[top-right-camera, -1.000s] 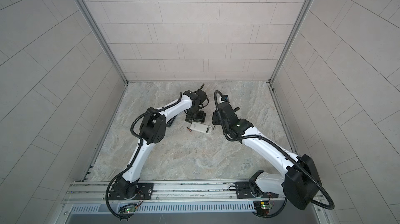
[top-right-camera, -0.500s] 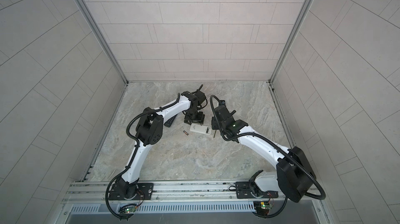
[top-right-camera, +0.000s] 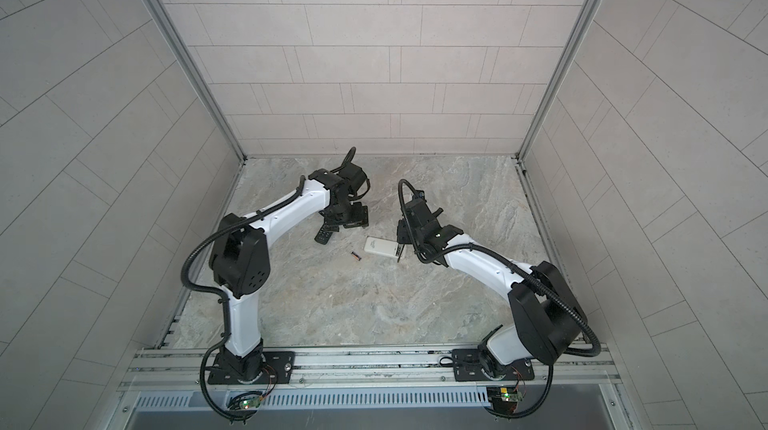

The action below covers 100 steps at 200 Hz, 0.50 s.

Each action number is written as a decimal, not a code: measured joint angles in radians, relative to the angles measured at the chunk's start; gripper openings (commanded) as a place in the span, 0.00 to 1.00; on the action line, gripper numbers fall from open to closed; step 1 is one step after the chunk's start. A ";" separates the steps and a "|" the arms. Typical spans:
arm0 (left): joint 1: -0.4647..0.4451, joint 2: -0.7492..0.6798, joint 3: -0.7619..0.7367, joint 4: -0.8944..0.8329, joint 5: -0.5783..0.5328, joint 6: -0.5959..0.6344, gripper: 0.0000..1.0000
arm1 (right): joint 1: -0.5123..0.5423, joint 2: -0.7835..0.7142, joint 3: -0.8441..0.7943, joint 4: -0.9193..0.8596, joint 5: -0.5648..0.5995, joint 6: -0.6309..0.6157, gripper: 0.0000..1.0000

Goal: Unload the batteries from the remote control

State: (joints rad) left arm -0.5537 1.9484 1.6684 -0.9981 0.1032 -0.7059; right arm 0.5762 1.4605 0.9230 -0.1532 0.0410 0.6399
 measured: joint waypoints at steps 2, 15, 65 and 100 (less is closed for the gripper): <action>0.001 -0.008 -0.010 0.002 0.002 -0.007 0.88 | 0.000 0.002 0.002 0.002 0.000 0.000 0.00; -0.002 -0.049 -0.092 0.034 0.024 -0.060 0.88 | 0.000 0.011 0.008 0.008 -0.003 0.000 0.00; -0.020 -0.001 -0.107 0.050 0.054 -0.104 0.88 | 0.002 0.043 0.041 0.010 0.024 -0.004 0.00; -0.021 0.125 0.154 0.004 0.025 -0.026 0.86 | 0.006 0.055 0.068 -0.024 0.086 -0.023 0.00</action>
State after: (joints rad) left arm -0.5747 2.0731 1.8221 -0.9943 0.1284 -0.7319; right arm 0.5819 1.5150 0.9905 -0.1772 0.1268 0.6174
